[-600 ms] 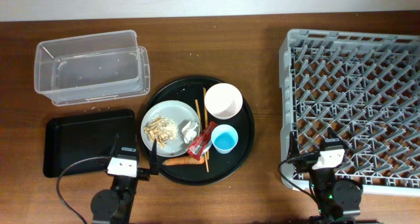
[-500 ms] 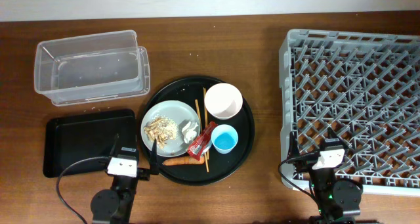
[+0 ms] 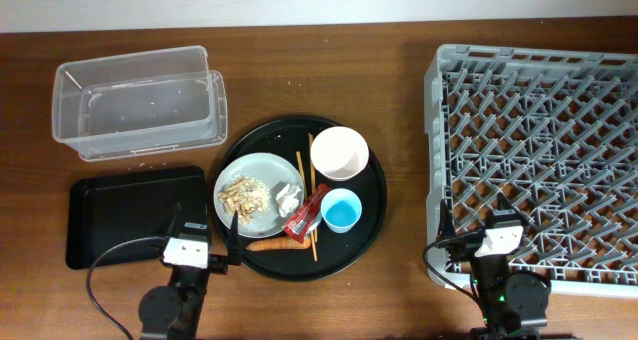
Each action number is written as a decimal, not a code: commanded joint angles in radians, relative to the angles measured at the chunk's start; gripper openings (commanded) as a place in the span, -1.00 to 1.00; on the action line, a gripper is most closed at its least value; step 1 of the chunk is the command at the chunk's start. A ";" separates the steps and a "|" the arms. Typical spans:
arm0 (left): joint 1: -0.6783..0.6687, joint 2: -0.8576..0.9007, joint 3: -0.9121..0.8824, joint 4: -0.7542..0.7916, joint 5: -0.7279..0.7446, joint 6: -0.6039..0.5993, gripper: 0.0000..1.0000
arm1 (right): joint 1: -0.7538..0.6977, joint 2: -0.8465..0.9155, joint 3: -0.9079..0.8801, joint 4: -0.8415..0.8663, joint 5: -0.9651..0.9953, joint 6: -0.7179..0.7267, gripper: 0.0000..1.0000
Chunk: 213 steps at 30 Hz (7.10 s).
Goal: Sort waste into correct bins and load items into the dishwasher rack
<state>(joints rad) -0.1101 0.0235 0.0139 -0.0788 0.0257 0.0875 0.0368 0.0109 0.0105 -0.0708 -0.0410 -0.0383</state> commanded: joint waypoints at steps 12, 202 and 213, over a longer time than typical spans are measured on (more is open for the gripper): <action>-0.002 0.003 -0.005 -0.002 0.004 0.016 0.98 | 0.008 -0.003 -0.005 -0.005 0.008 -0.006 0.97; -0.291 1.666 0.922 -0.605 0.330 -0.031 -0.04 | 0.008 0.850 0.914 -0.909 -0.029 0.077 0.96; -0.291 1.665 0.924 -0.586 0.326 -0.031 -0.50 | 0.008 0.850 0.914 -0.909 -0.030 0.077 0.96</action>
<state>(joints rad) -0.3992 1.6802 0.9428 -0.6674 0.3412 0.0563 0.0376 0.8597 0.9066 -0.9787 -0.0685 0.0299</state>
